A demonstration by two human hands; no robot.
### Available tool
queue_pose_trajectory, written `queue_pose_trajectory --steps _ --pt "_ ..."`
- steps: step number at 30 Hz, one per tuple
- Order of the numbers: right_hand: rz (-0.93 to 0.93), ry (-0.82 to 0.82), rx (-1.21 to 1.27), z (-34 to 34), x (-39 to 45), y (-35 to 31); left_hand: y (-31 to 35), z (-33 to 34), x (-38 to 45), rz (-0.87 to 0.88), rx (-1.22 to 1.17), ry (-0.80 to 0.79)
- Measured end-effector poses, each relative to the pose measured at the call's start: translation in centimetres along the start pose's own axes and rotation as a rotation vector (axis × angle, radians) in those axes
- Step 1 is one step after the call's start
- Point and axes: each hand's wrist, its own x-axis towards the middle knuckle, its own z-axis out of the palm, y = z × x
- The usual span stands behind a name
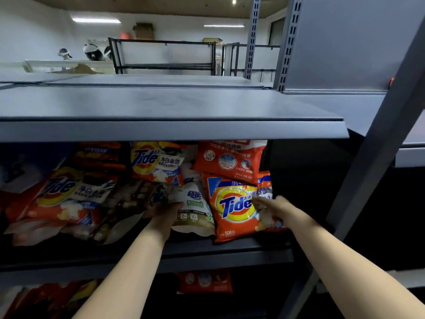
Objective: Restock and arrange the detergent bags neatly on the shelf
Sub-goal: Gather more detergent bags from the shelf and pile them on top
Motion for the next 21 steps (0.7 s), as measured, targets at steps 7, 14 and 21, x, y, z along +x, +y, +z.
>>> queue_pose_trajectory --steps 7,14,21 --pt "-0.088 0.038 -0.226 2.8 1.1 -0.3 0.4 -2.0 0.1 -0.034 0.126 0.019" --pt "-0.151 -0.014 -0.189 4.3 0.6 -0.7 1.1 -2.9 0.2 0.159 0.393 0.107" --pt "-0.240 0.077 -0.230 2.6 -0.7 0.4 5.6 3.4 0.4 0.505 0.526 -0.024"
